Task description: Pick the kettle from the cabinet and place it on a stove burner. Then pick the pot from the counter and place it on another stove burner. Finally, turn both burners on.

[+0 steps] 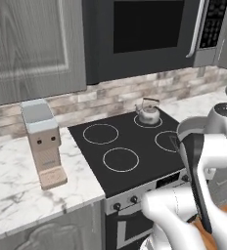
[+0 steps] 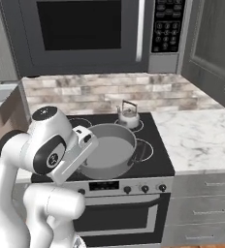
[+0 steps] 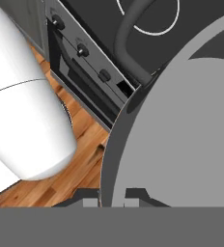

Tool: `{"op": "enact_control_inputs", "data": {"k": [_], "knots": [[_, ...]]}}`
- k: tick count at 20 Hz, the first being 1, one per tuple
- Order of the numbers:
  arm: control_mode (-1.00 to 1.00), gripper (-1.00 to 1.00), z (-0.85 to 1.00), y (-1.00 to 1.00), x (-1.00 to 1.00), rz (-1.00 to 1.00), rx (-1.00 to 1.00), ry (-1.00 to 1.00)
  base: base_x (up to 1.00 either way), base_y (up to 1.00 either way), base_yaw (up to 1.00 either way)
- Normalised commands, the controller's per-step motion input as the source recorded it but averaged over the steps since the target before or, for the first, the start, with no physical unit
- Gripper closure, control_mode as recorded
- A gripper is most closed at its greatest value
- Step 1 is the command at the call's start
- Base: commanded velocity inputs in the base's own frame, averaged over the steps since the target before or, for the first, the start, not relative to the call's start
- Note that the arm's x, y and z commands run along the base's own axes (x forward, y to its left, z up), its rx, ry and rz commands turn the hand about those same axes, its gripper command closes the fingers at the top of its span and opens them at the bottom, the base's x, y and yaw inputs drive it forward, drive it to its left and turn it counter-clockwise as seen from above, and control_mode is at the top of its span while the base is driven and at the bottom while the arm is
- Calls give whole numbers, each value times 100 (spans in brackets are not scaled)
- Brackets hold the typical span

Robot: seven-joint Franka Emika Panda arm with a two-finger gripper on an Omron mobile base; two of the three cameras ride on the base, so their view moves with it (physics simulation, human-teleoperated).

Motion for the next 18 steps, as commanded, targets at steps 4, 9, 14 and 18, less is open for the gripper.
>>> {"op": "enact_control_inputs", "data": {"k": [4, 9, 14, 18], "knots": [[100, 100, 0, 0, 0, 0, 0, 0, 46, 0, 0], [100, 100, 0, 0, 0, 0, 0, 0, 45, 0, 0], [100, 100, 0, 0, 0, 0, 0, 0, 35, 0, 0], [-100, 100, 0, 0, 2, 0, 0, 0, 5, 0, 0]]}}
